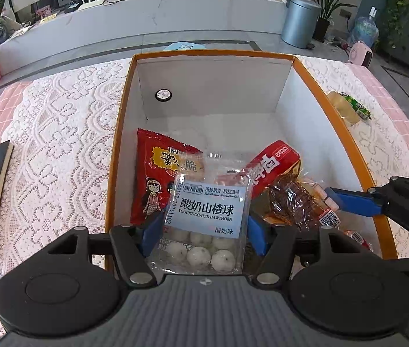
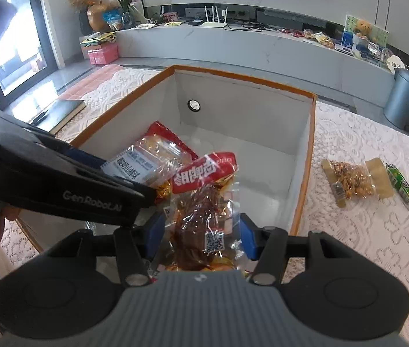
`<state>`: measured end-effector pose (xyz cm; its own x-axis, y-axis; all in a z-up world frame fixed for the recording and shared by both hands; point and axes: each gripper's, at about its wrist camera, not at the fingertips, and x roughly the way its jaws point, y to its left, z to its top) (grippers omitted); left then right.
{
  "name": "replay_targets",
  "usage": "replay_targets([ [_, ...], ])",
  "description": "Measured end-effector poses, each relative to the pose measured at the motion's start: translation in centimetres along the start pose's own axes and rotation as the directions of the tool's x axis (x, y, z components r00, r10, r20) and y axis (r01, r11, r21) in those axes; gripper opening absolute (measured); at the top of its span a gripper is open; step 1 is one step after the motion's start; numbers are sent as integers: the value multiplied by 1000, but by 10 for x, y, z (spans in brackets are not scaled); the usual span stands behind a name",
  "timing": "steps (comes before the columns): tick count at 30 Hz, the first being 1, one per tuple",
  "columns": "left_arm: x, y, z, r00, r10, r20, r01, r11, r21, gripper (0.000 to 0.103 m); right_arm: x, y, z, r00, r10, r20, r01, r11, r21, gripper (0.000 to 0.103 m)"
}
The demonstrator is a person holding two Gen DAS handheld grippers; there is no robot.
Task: Organize snacks
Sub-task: 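Carry both packs over the white box and lower them inside, then open both tools and lift them out of the box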
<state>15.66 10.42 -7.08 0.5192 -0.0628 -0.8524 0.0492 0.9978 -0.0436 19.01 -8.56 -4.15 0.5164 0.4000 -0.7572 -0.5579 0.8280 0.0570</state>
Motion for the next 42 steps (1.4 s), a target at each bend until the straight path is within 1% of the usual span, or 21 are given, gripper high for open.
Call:
replay_targets([
  [2, 1, 1, 0, 1000, 1, 1, -1, 1000, -1, 72, 0, 0, -1, 1000, -4, 3, 4, 1000, -5, 52],
  [8, -3, 1, 0, 1000, -6, 29, 6, 1000, -4, 72, -5, -3, -2, 1000, 7, 15, -8, 1000, 25, 54],
  [12, -11, -1, -1, 999, -11, 41, 12, 1000, -4, 72, -9, -3, -3, 1000, 8, 23, -8, 999, 32, 59],
  [16, -18, -4, -3, 999, -12, 53, 12, 1000, -8, 72, -15, -2, -4, 999, 3, 34, -5, 999, 42, 62],
  [19, -25, -5, -4, 997, -11, 71, 12, 1000, -15, 72, -21, -3, -4, 999, 1, 45, -3, 999, 50, 66],
  [23, -35, -7, -5, 995, -7, 100, 9, 1000, -26, 72, -32, -3, -5, 998, -3, 67, -1, 998, 57, 67],
  [26, -44, -8, -6, 992, -9, 125, 13, 999, -35, 72, -41, -4, -4, 996, -13, 83, 8, 998, 62, 70],
  [27, -47, -10, -6, 991, -9, 134, 14, 999, -38, 72, -44, -5, -5, 996, -15, 88, 10, 998, 65, 74],
  [28, -49, -11, -6, 990, -7, 140, 12, 999, -40, 72, -46, -6, -6, 995, -19, 95, 12, 998, 67, 76],
  [35, -61, -29, -12, 986, 4, 166, 2, 999, -40, 72, -67, -16, -15, 990, -51, 130, 38, 994, 106, 77],
  [38, -65, -39, -15, 984, 25, 175, -19, 999, -37, 72, -77, -23, -19, 987, -70, 144, 52, 990, 129, 78],
  [42, -73, -53, -17, 980, 16, 197, -13, 1000, -16, 72, -91, -37, -28, 983, -102, 151, 77, 983, 166, 78],
])
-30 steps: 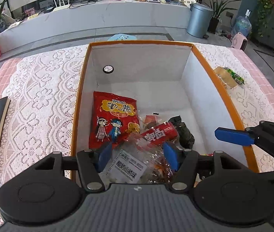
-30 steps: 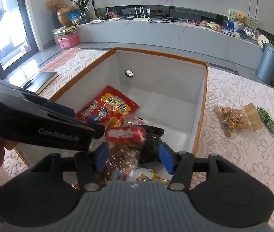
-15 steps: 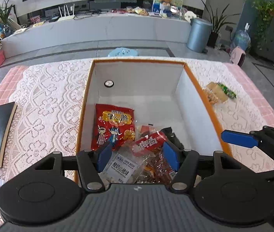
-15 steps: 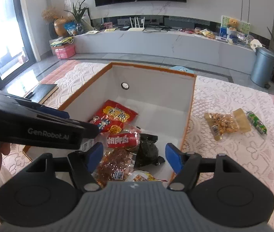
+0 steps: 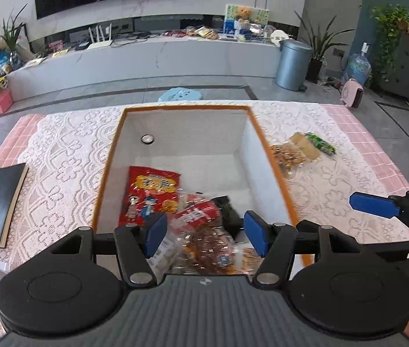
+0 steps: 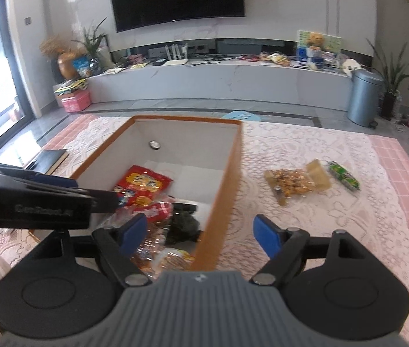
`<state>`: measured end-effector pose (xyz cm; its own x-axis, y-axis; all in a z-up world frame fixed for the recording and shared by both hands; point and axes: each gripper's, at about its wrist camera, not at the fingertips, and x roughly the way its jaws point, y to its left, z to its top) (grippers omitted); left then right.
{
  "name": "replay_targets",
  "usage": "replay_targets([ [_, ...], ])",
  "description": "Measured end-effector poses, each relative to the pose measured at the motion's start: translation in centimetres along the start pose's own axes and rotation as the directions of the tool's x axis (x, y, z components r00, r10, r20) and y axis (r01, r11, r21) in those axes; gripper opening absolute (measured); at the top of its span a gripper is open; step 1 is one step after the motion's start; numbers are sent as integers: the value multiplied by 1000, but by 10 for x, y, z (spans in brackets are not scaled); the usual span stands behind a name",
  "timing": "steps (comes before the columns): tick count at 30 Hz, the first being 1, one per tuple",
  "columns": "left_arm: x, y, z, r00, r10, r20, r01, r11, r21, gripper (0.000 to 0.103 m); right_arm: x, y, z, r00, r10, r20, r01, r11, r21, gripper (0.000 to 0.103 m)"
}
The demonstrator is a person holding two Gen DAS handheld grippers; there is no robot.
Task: Organize snacks
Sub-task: 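Open both tools and lift them out of the box, then move both tools toward the peanut bag and green sausage stick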
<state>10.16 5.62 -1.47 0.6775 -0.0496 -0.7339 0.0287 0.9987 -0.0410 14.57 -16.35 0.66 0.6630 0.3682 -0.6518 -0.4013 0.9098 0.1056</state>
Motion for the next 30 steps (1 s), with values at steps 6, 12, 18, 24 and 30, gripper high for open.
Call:
replay_targets([
  [6, -8, -30, 0, 1000, -14, 27, 13, 999, 53, 72, -21, -34, -12, 998, -57, 11, 56, 995, 76, 78],
  [12, -6, -67, 1, 993, -108, 46, 102, 987, 127, 72, -41, -73, -27, 993, -118, 19, 114, 981, 158, 78],
  [18, 5, -112, 2, 980, -191, 53, 173, 952, 252, 72, -57, -112, -43, 982, -190, 23, 181, 960, 214, 78],
  [24, 36, -147, 8, 979, -201, 26, 175, 904, 389, 72, -60, -150, -54, 969, -248, 16, 233, 929, 288, 78],
  [30, 70, -166, 21, 981, -193, -14, 178, 873, 454, 81, -52, -173, -57, 969, -246, 16, 229, 921, 315, 78],
])
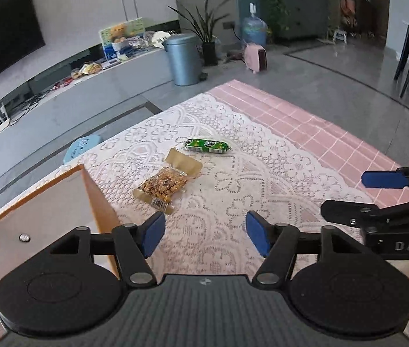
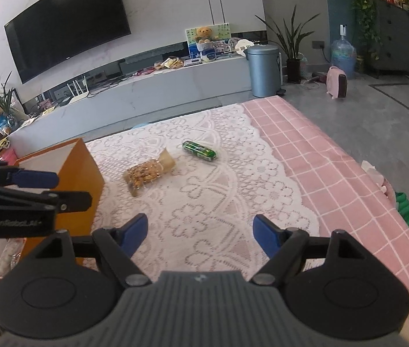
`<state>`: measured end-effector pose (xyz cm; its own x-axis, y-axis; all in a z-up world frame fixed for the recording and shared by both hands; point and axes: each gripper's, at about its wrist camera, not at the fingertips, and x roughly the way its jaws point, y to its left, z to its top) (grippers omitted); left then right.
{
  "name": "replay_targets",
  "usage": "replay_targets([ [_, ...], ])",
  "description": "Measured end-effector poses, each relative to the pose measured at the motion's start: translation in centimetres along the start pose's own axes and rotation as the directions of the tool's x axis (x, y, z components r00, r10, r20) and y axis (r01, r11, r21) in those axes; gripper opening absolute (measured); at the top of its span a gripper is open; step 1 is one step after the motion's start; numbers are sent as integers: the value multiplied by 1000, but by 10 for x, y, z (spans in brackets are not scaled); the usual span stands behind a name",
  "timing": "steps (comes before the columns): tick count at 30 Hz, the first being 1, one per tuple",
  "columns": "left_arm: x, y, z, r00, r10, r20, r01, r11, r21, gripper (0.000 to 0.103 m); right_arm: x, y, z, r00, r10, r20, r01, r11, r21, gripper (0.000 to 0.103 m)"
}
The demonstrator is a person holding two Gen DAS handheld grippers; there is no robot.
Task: Organize snacks
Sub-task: 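Move both tools toward the peanut bag and green sausage stick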
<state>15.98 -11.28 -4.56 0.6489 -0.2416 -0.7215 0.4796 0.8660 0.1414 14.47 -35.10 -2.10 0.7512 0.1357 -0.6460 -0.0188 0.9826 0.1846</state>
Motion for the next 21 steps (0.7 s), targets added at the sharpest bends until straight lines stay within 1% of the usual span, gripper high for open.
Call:
replay_targets([
  [2, 13, 0, 4, 1000, 9, -27, -8, 999, 34, 85, 8, -3, 3, 1000, 1, -7, -1, 1000, 2, 78],
  [5, 33, 2, 9, 997, 18, -72, -12, 997, 73, 88, 21, -9, 10, 1000, 0, -13, 0, 1000, 1, 78],
  [9, 57, 5, 15, 991, 22, -131, -6, 993, 118, 88, 42, -17, 21, 1000, -2, -27, 2, 1000, 3, 79],
  [10, 62, 6, 16, 990, 28, -141, -9, 991, 133, 88, 48, -19, 23, 999, -1, -32, 1, 1000, 4, 80],
  [12, 73, 8, 19, 987, 39, -156, -14, 987, 157, 88, 60, -23, 29, 999, 0, -45, 0, 1000, 6, 88],
  [13, 78, 9, 20, 986, 40, -161, -13, 986, 164, 88, 66, -25, 32, 999, 3, -47, -3, 1000, 7, 88],
  [16, 93, 14, 24, 983, 28, -184, 6, 983, 182, 89, 88, -27, 43, 998, 12, -65, -11, 1000, 7, 88],
  [19, 111, 17, 28, 973, 3, -232, 45, 978, 203, 89, 110, -27, 51, 997, 18, -76, -18, 1000, -8, 88],
  [21, 120, 18, 29, 969, 2, -248, 57, 972, 230, 89, 125, -26, 55, 996, 25, -84, -26, 1000, -14, 88],
])
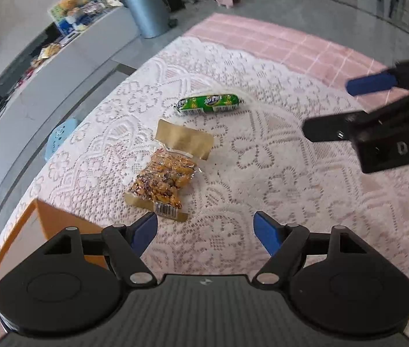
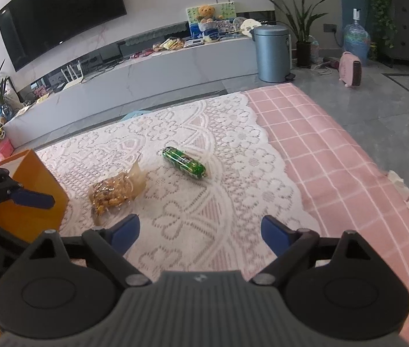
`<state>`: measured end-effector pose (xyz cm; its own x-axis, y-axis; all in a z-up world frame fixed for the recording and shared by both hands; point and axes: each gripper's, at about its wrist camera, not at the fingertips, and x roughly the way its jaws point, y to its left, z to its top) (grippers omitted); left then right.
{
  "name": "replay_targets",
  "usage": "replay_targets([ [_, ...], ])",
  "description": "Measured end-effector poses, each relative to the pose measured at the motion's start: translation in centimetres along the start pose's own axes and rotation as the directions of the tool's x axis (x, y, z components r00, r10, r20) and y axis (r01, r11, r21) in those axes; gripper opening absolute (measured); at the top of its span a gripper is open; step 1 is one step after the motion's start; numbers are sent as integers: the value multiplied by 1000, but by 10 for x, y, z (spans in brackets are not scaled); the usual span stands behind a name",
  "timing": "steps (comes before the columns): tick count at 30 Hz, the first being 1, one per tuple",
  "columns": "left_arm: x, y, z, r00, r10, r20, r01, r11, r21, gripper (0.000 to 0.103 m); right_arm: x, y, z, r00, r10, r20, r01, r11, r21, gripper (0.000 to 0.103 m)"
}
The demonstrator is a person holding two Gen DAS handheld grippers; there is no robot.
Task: Organize snacks
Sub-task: 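Move both tools toward the peanut bag and green sausage stick, then close the right tool on the green sausage while the left tool grips the peanut bag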
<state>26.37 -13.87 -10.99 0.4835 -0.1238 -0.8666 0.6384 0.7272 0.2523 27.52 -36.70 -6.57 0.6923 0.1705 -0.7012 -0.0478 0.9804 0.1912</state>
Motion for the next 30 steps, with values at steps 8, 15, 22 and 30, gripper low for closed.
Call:
replay_targets([
  [8, 35, 13, 11, 999, 20, -28, -19, 998, 53, 89, 46, 2, 14, 997, 72, -27, -72, 997, -7, 88],
  [15, 52, 23, 27, 999, 41, -26, -37, 993, 111, 89, 85, 11, 39, 997, 76, 10, -74, 987, -141, 82],
  [22, 70, 26, 40, 997, -14, -75, 26, 987, 159, 89, 128, 16, 57, 997, 72, -16, -73, 964, -255, 73],
  [30, 89, 28, 47, 990, -38, -139, 61, 984, 169, 90, 155, 23, 56, 993, 106, -43, -114, 958, -264, 51],
])
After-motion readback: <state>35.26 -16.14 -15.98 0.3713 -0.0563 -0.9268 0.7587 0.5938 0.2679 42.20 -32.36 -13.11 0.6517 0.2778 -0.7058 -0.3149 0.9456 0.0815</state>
